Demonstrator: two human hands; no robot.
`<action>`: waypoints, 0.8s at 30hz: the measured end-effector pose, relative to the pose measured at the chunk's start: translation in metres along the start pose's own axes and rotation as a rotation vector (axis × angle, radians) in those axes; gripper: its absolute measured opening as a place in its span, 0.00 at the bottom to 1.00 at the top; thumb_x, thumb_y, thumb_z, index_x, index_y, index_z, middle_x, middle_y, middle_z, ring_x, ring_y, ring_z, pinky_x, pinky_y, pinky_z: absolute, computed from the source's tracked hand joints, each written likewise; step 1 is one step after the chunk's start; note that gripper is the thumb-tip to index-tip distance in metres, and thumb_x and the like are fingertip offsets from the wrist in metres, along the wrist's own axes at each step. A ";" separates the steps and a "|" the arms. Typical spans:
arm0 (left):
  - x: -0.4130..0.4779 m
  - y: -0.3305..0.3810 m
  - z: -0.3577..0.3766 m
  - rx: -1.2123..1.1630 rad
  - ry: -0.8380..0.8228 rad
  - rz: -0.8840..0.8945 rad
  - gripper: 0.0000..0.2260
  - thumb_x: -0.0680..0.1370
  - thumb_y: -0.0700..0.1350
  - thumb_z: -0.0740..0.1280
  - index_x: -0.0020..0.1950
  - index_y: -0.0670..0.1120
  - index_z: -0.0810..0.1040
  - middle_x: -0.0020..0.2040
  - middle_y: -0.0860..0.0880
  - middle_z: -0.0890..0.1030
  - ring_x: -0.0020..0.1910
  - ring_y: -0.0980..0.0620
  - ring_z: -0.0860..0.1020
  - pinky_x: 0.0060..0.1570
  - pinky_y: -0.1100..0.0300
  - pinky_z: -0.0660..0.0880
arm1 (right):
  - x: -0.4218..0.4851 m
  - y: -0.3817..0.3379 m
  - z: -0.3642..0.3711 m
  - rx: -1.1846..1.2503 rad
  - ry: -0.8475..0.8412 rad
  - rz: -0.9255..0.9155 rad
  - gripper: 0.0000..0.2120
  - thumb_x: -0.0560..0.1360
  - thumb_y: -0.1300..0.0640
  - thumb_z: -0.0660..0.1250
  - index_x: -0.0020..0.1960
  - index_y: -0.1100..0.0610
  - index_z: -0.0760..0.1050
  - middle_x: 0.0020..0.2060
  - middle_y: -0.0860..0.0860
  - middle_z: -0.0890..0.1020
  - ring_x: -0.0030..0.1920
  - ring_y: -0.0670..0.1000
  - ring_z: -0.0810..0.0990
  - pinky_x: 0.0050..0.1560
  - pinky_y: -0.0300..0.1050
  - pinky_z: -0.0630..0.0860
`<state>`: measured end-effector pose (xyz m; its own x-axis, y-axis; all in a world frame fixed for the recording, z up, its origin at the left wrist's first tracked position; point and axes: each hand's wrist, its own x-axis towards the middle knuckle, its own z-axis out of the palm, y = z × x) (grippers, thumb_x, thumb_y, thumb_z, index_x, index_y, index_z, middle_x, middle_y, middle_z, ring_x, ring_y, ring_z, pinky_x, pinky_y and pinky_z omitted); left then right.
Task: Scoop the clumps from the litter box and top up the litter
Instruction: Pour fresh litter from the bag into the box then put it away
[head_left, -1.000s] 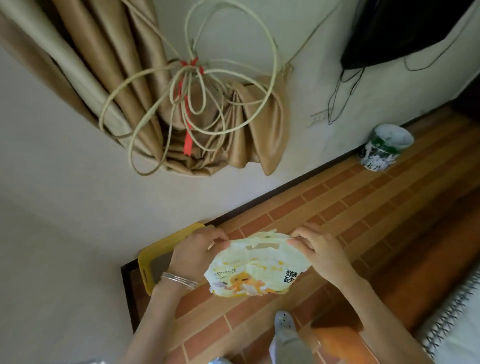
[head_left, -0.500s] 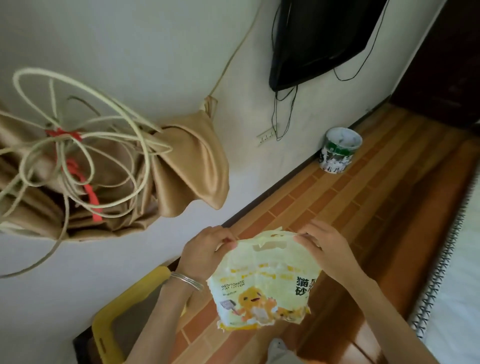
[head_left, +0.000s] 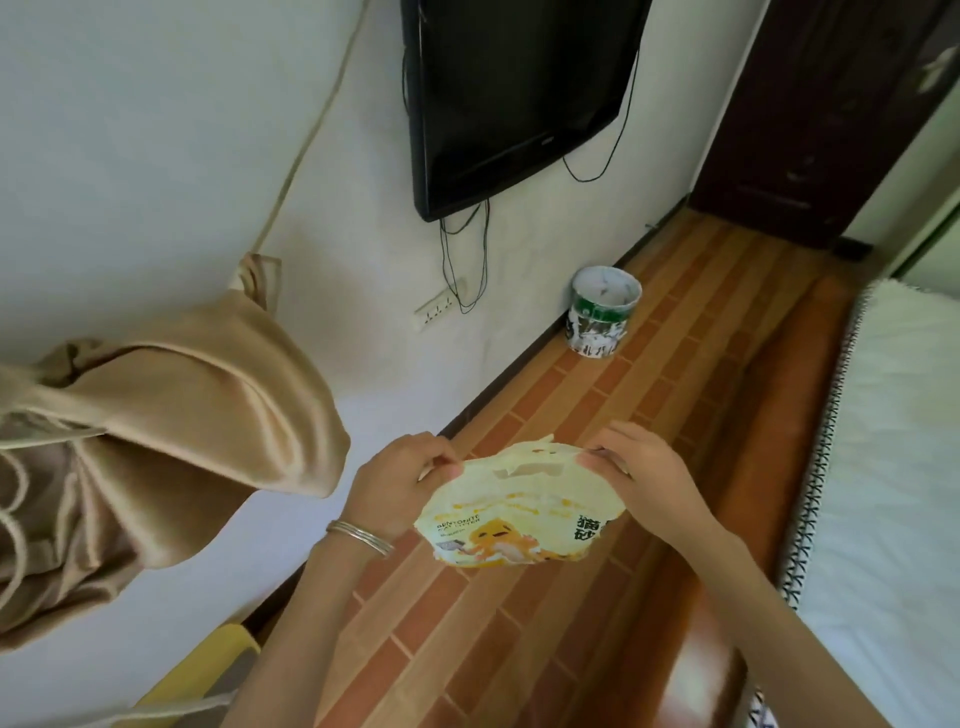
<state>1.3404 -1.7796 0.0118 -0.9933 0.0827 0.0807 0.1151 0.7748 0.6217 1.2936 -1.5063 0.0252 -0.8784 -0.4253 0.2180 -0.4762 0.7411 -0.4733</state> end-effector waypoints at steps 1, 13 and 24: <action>0.011 0.003 0.000 -0.006 -0.006 0.010 0.09 0.70 0.63 0.54 0.39 0.62 0.71 0.38 0.63 0.75 0.42 0.60 0.73 0.44 0.54 0.73 | 0.005 0.006 -0.003 0.000 0.009 0.009 0.06 0.76 0.53 0.65 0.43 0.55 0.77 0.37 0.42 0.74 0.42 0.48 0.74 0.42 0.44 0.68; 0.156 0.008 0.013 0.023 -0.087 0.073 0.05 0.76 0.51 0.65 0.40 0.59 0.73 0.39 0.63 0.75 0.43 0.63 0.72 0.41 0.63 0.68 | 0.085 0.073 -0.021 -0.034 0.048 0.109 0.07 0.77 0.52 0.63 0.44 0.55 0.76 0.37 0.42 0.73 0.42 0.47 0.72 0.41 0.45 0.69; 0.290 0.021 0.014 0.052 -0.179 0.184 0.04 0.76 0.51 0.65 0.42 0.56 0.76 0.40 0.59 0.76 0.41 0.61 0.71 0.37 0.62 0.65 | 0.166 0.129 -0.045 -0.046 0.119 0.204 0.05 0.76 0.54 0.64 0.43 0.52 0.76 0.35 0.38 0.71 0.41 0.45 0.70 0.39 0.43 0.67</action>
<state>1.0545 -1.7311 0.0374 -0.9425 0.3311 0.0462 0.2974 0.7674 0.5680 1.0847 -1.4579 0.0386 -0.9538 -0.2024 0.2220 -0.2875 0.8294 -0.4790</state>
